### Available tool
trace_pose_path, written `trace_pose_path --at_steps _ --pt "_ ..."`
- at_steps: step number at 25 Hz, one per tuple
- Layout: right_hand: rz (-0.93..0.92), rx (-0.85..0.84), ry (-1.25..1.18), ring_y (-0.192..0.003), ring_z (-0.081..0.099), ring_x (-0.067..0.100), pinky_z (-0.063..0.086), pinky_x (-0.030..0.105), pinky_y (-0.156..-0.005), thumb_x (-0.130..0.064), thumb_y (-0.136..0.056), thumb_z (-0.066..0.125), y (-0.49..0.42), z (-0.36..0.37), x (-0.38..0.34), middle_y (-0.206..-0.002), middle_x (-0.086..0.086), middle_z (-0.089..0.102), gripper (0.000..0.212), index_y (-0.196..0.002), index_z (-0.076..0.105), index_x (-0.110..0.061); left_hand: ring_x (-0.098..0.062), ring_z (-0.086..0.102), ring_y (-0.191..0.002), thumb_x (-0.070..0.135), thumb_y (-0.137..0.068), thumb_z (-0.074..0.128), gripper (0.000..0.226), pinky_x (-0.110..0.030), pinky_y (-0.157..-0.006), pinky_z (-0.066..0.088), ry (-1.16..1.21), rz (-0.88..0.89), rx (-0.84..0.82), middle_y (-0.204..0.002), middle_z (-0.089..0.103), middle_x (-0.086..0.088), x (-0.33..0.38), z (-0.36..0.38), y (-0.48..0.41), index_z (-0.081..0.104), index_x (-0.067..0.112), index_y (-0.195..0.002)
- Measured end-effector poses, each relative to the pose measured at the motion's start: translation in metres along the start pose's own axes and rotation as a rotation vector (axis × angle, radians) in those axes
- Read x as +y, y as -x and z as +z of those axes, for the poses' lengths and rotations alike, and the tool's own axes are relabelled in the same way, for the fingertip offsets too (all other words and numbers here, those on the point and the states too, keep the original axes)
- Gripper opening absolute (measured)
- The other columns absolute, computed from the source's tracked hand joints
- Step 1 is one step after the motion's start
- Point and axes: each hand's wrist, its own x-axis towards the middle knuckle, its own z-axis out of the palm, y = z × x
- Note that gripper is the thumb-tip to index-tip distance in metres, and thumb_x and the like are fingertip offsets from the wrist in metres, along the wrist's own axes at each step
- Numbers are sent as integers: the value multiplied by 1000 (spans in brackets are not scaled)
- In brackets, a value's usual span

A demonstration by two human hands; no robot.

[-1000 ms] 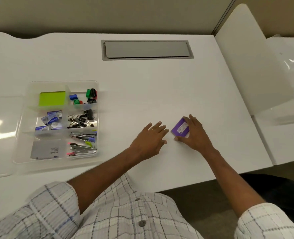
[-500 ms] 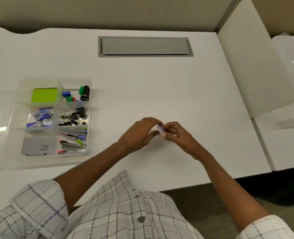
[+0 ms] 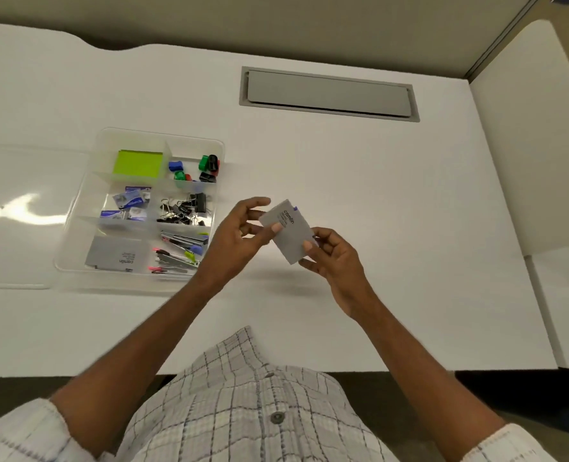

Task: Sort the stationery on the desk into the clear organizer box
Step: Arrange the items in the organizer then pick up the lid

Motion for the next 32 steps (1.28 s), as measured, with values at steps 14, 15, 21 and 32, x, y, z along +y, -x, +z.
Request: trace_pose_path --at_steps 14,15,21,32 --pt "-48 74 300 -94 73 14 59 26 -77 -15 -82 80 -27 221 7 -112 0 72 36 -113 66 -24 -11 73 -82 20 -90 72 20 -20 -79 58 -124 -128 324 -97 77 -3 -15 -223 58 76 21 -110" --pt "-37 77 310 -94 73 16 61 29 -77 -13 -82 80 -30 237 10 -109 1 73 34 -112 67 -23 -7 71 -80 19 -89 73 18 -14 -77 54 -208 -107 350 -96 78 -1 -19 -234 63 78 21 -106" --pt "-153 152 649 -95 70 12 61 37 -83 0 -81 63 -38 311 36 -106 -5 74 35 -110 73 -16 -13 72 -91 6 -89 68 22 -27 -87 57 -474 0 271 -104 76 -2 -38 -261 83 76 13 -108" --pt "-371 65 1238 -111 64 22 46 32 -103 -8 -95 60 -34 328 43 -116 5 73 25 -114 74 -13 -22 69 -102 8 -94 63 21 -36 -94 52 -665 196 200 -109 74 -5 -40 -304 80 73 10 -112"
